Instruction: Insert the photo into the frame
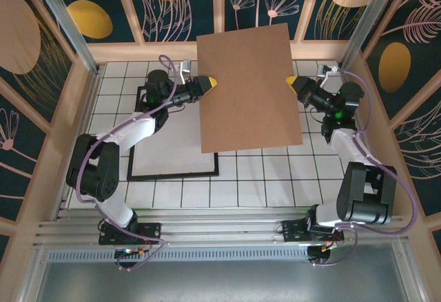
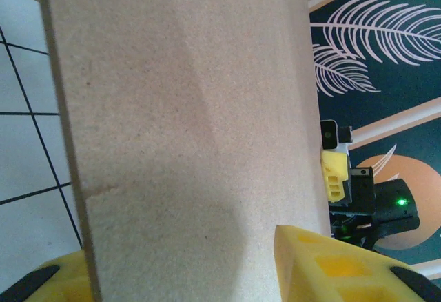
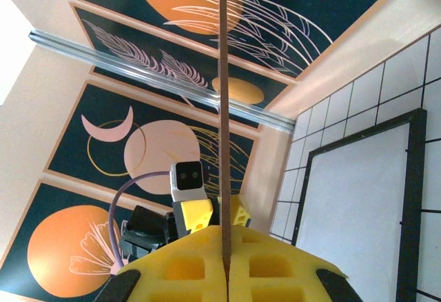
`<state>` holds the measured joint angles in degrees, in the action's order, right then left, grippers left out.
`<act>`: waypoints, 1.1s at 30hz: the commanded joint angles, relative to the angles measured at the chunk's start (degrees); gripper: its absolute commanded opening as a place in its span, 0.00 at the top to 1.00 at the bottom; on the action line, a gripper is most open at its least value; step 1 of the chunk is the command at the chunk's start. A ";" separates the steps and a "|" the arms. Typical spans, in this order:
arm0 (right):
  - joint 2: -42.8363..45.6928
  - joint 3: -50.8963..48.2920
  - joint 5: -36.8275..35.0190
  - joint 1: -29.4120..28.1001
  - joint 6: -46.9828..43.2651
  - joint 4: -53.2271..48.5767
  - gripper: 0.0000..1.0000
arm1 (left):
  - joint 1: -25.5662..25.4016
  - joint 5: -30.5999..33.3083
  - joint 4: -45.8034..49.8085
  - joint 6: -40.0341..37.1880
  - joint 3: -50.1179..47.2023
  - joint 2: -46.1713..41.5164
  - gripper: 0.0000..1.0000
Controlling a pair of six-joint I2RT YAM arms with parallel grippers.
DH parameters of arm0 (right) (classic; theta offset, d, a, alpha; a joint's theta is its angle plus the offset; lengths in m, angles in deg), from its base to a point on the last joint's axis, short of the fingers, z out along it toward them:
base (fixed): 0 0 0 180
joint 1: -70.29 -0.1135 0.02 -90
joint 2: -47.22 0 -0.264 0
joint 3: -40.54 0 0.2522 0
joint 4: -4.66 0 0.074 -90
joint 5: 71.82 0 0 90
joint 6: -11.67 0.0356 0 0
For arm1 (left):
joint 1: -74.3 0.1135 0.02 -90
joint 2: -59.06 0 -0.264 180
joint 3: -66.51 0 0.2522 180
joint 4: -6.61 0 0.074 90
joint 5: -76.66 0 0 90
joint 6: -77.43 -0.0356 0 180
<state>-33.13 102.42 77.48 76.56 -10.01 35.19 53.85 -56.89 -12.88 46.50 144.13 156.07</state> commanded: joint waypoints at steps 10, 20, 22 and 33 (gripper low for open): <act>-3.06 -1.01 -0.04 -0.29 -2.71 4.71 0.93 | 1.17 -2.79 -4.19 0.16 -1.32 -3.05 0.76; -5.45 -4.05 -0.73 1.28 -4.18 4.17 0.54 | 1.97 -4.06 0.05 -2.85 -2.54 -5.65 1.00; -5.81 -5.11 -1.10 2.82 -5.30 2.14 0.46 | 2.58 -5.01 2.82 -4.39 -2.91 -6.65 1.00; -1.11 -2.90 -18.06 3.90 -31.57 -31.18 0.35 | 16.64 -10.04 34.63 -18.29 -7.77 -17.16 1.00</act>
<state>-36.46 97.15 65.44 82.11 -31.96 13.09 65.99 -62.85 13.33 33.17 136.85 143.15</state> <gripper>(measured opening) 0.647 0.088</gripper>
